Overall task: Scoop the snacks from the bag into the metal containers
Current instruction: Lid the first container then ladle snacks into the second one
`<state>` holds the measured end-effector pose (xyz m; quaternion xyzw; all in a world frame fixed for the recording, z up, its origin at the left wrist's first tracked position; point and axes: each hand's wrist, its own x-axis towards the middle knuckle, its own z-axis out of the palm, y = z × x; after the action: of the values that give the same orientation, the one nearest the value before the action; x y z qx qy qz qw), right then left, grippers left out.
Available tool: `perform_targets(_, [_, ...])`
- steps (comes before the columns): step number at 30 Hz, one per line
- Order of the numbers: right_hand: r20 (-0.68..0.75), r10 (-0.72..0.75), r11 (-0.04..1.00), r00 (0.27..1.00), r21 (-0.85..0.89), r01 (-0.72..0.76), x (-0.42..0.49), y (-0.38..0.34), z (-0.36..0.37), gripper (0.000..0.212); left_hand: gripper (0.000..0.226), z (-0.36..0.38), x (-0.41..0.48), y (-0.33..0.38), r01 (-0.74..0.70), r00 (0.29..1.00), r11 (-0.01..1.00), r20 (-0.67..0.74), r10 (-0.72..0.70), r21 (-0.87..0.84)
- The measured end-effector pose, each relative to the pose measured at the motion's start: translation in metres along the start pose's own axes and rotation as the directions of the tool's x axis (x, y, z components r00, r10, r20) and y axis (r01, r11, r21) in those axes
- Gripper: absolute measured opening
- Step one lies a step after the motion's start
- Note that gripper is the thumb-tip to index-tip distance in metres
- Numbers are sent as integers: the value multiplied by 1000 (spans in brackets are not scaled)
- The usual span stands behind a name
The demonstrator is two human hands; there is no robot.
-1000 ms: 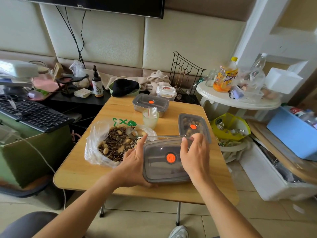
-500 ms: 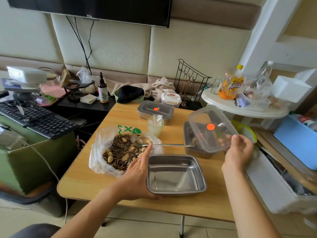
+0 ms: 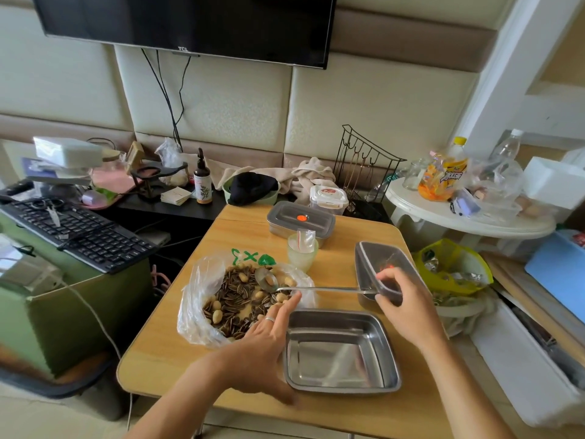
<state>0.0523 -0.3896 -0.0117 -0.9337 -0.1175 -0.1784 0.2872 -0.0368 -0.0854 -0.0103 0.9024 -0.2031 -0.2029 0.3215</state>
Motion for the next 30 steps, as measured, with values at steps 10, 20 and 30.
perform_targets(10, [-241, -35, 999, 970, 31, 44, 38, -41, 29, 9, 102, -22, 0, -22, -119, 981, 992, -155, 113, -32])
perform_targets(20, [245, 16, 994, 969, 103, -42, 90, -95, 98, 46, 23, -40, 9, -30, -76, 856, 997, -514, 59, -14])
perform_targets(30, [-116, 9, 982, 993, 189, 13, 88, -111, 96, 37, 21, -44, 21, -31, -82, 727, 996, -685, 46, -20])
